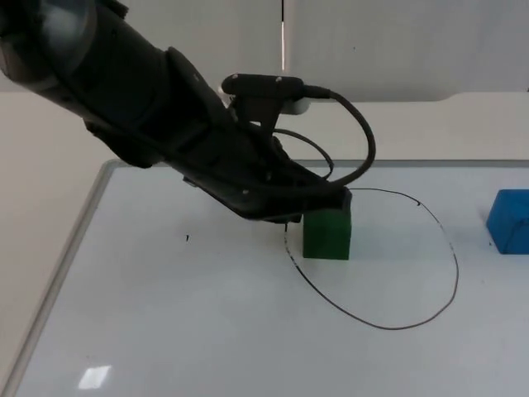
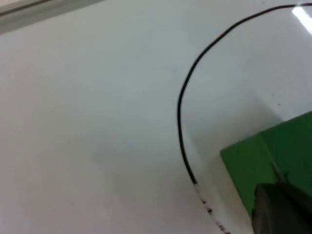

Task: Push the two cubes into the marked area.

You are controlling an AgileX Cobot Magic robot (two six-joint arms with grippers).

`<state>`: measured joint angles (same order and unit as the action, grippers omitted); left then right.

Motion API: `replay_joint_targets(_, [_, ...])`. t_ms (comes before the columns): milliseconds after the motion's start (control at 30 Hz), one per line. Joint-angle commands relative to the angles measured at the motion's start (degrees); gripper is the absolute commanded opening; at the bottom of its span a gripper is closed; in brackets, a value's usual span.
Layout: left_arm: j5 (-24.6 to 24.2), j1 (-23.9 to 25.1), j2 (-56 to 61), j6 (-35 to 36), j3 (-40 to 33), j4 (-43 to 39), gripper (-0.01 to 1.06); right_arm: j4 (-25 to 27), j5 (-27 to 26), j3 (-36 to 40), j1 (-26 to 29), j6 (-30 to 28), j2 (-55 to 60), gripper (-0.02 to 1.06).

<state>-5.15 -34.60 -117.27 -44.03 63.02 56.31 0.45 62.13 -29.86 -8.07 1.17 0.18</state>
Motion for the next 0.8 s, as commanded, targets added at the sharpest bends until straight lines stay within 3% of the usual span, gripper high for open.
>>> replay_joint_targets(0, [-0.5,-0.9,0.0,-0.1,0.3,0.5,0.00,-0.1,-0.4,0.3,0.4,-0.5,-0.2,1.05])
replay_joint_targets(267, [-0.5,-0.9,0.5,-0.1,0.7,-0.2,0.00,-0.1,-0.4,0.3,0.4,-0.5,-0.2,1.05])
replay_joint_targets(433, [-3.5,1.0,2.8,-0.1,0.7,-2.1,0.00,-0.1,-0.4,0.3,0.4,-0.5,-0.2,1.05])
replay_joint_targets(767, [-10.3,9.4,13.6,-0.1,0.7,-4.6,0.00,-0.4,-0.4,0.3,0.4,-0.7,-0.2,1.05])
